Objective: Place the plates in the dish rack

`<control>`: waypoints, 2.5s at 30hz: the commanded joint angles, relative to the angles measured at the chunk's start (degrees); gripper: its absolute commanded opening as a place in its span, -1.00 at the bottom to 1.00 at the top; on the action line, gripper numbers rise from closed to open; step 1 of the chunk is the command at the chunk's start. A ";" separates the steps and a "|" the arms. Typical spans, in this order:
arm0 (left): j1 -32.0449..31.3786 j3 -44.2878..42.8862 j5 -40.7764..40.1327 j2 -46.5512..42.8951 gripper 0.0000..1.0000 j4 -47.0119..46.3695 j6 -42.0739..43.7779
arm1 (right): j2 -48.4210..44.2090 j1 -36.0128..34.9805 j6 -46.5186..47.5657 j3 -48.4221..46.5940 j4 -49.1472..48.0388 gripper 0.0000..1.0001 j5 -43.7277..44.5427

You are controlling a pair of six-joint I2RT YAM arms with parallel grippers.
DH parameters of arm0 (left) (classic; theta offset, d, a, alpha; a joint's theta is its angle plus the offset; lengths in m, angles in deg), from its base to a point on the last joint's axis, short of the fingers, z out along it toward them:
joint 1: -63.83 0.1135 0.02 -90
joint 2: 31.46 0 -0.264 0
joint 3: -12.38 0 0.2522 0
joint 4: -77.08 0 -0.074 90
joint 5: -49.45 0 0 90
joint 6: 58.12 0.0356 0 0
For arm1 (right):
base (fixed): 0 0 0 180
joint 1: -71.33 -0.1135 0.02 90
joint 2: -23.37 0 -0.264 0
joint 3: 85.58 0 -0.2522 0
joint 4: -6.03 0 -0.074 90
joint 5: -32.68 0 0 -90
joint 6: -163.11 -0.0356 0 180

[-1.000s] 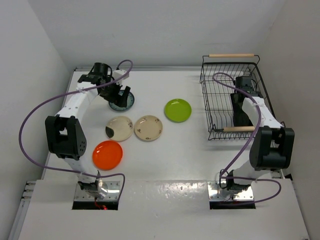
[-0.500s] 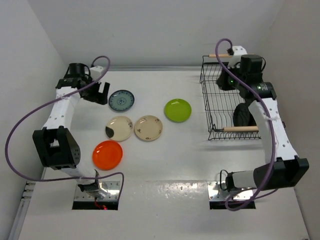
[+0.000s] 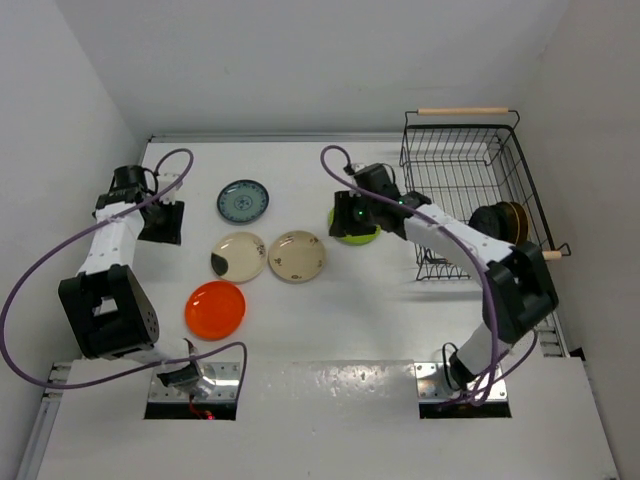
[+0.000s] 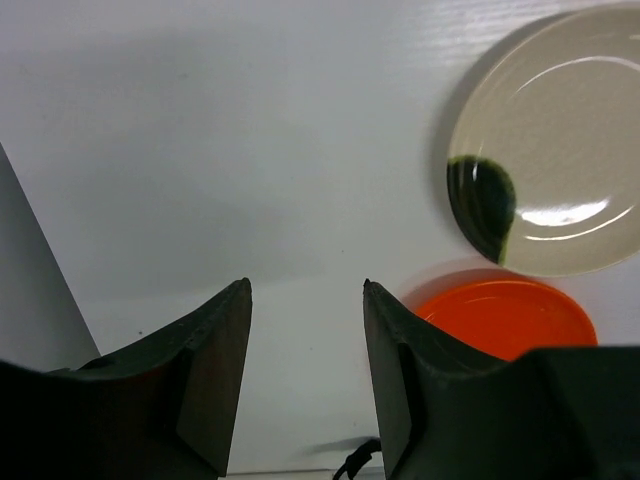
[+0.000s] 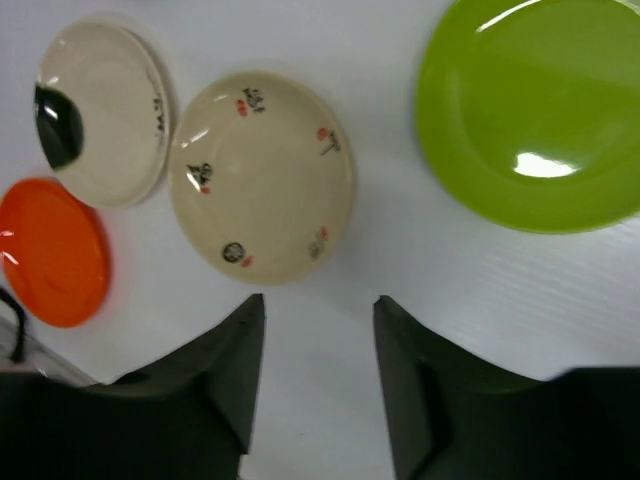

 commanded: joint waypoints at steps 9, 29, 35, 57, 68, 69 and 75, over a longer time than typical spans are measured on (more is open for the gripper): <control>2.06 3.57 -2.23 -2.71 0.09 -1.38 1.68 | 18.37 -4.55 -14.11 -1.93 -12.11 0.12 1.01; 3.11 1.81 -0.04 -1.65 0.11 -1.38 2.91 | -4.96 -3.67 9.60 -3.93 -5.63 -1.00 15.68; 3.11 0.67 1.54 -1.13 0.11 -1.38 2.91 | -14.30 4.40 35.85 -13.62 2.65 -1.00 40.67; 0.65 6.99 4.89 -0.60 0.43 3.54 13.28 | -11.85 31.04 45.40 9.75 -1.73 -1.00 42.23; 0.65 8.14 5.68 -0.60 0.46 5.21 15.92 | -12.90 29.90 42.14 11.34 -1.74 -1.00 48.30; 0.65 8.14 5.68 -0.60 0.46 5.21 15.92 | -13.34 29.90 42.06 10.90 -1.82 -1.00 48.30; 0.65 7.61 5.68 -0.60 0.46 5.21 15.92 | -17.29 28.59 45.39 7.38 -5.86 -1.00 48.83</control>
